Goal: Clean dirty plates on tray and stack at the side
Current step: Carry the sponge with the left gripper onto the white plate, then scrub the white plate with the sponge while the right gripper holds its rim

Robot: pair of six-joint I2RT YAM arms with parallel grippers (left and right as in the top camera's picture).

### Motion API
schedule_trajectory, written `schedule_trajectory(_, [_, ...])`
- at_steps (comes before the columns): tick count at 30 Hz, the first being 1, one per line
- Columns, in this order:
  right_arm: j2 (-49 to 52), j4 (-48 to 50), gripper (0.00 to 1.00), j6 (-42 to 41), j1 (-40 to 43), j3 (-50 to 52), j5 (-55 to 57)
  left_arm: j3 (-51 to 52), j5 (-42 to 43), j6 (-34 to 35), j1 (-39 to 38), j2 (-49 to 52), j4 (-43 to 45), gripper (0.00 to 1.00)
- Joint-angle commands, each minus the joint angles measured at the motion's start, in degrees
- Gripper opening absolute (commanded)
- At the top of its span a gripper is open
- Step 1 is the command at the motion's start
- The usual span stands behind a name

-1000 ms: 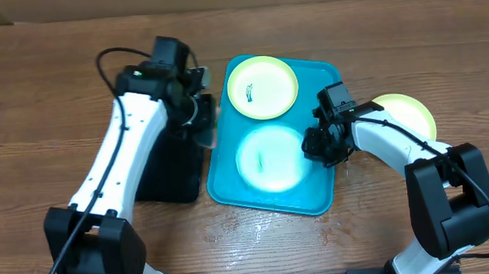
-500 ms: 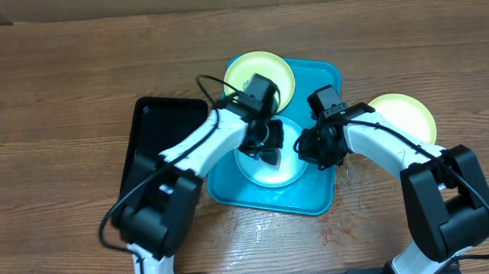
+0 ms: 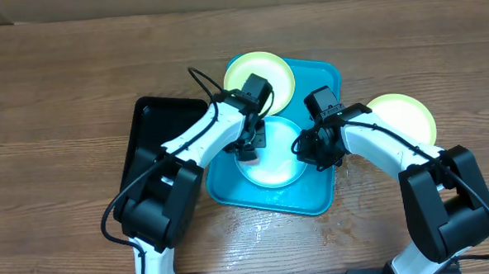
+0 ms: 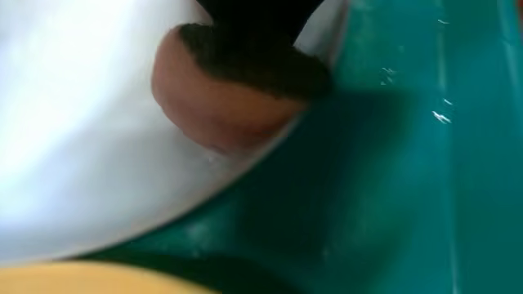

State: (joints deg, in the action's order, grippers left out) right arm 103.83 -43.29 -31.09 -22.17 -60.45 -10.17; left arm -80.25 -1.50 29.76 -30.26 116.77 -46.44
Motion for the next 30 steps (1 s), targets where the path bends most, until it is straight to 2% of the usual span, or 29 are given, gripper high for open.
schedule_trajectory(1, [1.31,-1.64,0.04,-0.17,-0.63,1.27,2.71,0.48,-4.42,-6.29,1.31,1.99,2.05,0.04])
schedule_trajectory(4, [1.31,-1.86,0.04,-0.2,-0.63,1.27,2.91,0.61,8.52,-6.88,1.29,2.23,5.18,0.04])
schedule_trajectory(8, [1.31,-2.27,0.04,-0.2,-0.63,1.27,3.32,0.63,30.29,-6.82,0.59,5.03,9.99,0.04])
schedule_trajectory(12, [1.31,-2.27,0.04,-0.22,-0.63,1.27,3.32,0.63,37.86,-6.62,-1.38,8.79,9.81,0.04])
schedule_trajectory(15, [1.31,-2.25,0.04,-0.22,-0.63,1.27,3.32,0.57,39.65,-6.64,-2.23,8.87,7.65,0.04])
schedule_trajectory(19, [1.31,-2.25,0.04,-0.22,-0.63,1.27,3.32,0.57,38.42,-7.54,-2.34,8.68,4.96,0.04])
schedule_trajectory(23, [1.31,-2.25,0.04,-0.2,-0.63,1.27,3.34,0.31,33.07,-6.12,-2.27,8.68,1.31,0.04])
schedule_trajectory(26, [1.31,-2.27,0.04,-0.22,-0.63,1.27,3.74,-0.46,22.36,2.43,-1.68,7.5,-2.56,0.04])
schedule_trajectory(30, [1.31,-2.23,0.04,-0.22,-0.63,1.27,4.15,-0.46,9.97,7.58,-0.76,4.0,-5.31,0.04])
